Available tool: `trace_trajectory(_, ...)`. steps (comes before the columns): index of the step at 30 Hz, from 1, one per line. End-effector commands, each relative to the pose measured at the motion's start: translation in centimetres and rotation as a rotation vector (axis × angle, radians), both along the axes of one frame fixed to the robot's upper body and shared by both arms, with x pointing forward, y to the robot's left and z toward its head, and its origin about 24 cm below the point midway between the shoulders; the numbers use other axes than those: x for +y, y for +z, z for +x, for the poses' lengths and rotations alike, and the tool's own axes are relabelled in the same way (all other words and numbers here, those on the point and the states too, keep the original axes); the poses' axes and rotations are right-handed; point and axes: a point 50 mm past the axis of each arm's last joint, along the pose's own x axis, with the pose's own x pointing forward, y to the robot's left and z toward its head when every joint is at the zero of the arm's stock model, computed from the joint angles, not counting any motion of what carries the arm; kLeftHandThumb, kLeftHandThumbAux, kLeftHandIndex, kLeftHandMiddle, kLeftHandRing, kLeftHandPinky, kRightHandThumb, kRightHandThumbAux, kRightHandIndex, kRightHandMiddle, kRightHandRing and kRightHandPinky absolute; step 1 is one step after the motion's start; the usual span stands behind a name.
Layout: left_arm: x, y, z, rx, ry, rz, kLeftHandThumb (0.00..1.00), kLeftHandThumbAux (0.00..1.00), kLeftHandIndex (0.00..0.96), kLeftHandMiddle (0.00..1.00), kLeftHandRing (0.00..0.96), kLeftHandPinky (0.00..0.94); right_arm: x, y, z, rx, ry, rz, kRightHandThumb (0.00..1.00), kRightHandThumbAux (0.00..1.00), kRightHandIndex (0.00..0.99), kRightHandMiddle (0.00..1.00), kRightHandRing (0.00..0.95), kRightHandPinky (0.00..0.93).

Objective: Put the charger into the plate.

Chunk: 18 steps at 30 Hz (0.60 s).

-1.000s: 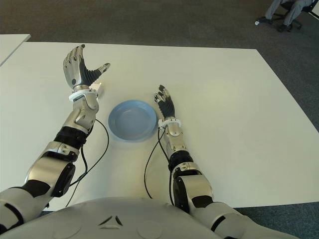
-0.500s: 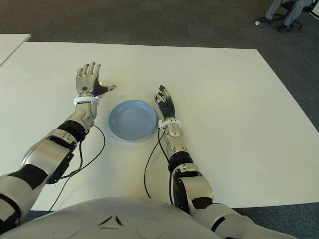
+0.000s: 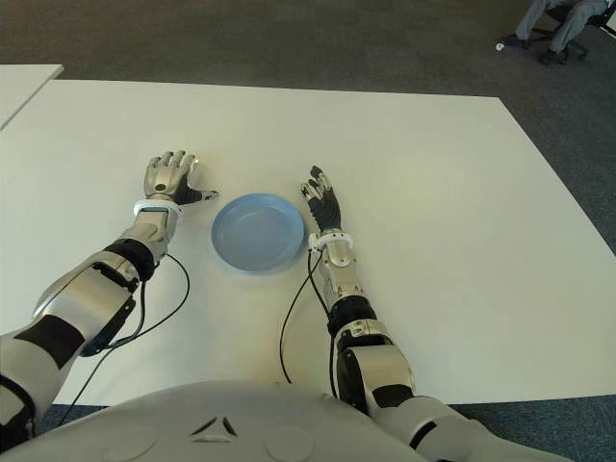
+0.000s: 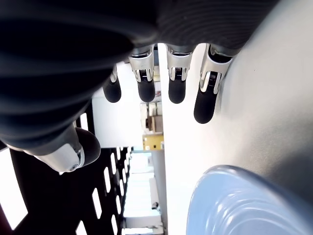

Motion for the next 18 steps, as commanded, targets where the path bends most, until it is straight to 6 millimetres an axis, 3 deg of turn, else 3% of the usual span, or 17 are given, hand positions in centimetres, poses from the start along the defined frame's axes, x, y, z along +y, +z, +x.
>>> trace_trajectory(1,0.4,-1.1,-0.8,0.076,0.003,0.017,0.132,0.360,0.000,0.000,0.000,0.000,-0.6,-2.0,-1.3,0.107,-0.010,-0.020,0.000,0.529,0.048,0.074,0.074,0.098)
trace_trajectory(18,1.8,-1.9,-1.7,0.107,0.001,0.068,0.119,0.362,0.000,0.000,0.000,0.000,-1.1,-2.2,-1.4,0.107,-0.015,-0.014,0.000,0.548,0.049,0.107,0.103,0.120)
